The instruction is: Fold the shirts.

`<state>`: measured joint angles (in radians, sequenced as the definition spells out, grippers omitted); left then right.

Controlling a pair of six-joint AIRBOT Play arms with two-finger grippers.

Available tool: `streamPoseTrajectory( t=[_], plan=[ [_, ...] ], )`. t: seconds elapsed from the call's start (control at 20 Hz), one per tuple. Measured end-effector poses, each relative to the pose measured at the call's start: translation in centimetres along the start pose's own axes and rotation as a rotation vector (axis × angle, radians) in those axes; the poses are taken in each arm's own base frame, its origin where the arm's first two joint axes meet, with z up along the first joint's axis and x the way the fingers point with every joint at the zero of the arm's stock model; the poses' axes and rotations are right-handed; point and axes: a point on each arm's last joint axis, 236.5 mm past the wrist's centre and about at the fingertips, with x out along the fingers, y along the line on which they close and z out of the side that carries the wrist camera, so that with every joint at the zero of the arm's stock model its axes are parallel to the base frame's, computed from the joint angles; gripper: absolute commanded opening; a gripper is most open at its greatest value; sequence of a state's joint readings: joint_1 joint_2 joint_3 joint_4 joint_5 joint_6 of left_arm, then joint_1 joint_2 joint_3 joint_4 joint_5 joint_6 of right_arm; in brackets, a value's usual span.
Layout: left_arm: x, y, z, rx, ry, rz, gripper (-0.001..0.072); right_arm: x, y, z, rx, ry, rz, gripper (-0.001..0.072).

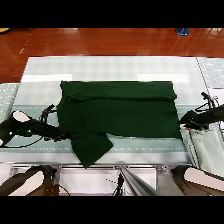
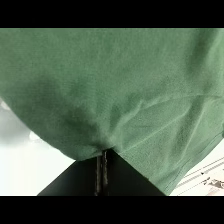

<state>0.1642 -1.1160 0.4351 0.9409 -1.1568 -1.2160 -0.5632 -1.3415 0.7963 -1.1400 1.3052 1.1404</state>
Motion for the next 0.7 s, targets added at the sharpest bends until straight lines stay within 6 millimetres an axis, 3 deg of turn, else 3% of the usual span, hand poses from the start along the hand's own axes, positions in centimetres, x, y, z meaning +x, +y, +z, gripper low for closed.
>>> streamPoseTrajectory(
  t=[0.1, 0.2, 0.4, 0.55, 0.7],
  plan=[
    [0.0, 0.0, 0.0, 0.0, 0.0, 0.0, 0.003, 0.7, 0.1, -0.2, -0.004, 0.023, 0.004, 0.0491],
    [0.0, 0.0, 0.0, -0.002, -0.001, 0.0, 0.003, 1.4, 0.5, -0.4, -0.011, 0.048, 0.006, 0.0405],
    [0.0, 0.0, 0.1, -0.001, -0.002, 0.001, 0.0029, 2.8, 0.5, -0.4, -0.02, 0.076, -0.042, 0.0063],
    [-0.8, -0.4, 1.1, 0.019, -0.028, 0.004, 0.0029, 2.4, 0.8, 0.1, -0.041, 0.067, -0.067, 0.003],
    [-3.5, -2.2, 4.0, 0.083, -0.091, -0.003, 0.0029, -0.6, 2.0, 2.5, -0.102, -0.034, -0.09, 0.003]
  ],
)
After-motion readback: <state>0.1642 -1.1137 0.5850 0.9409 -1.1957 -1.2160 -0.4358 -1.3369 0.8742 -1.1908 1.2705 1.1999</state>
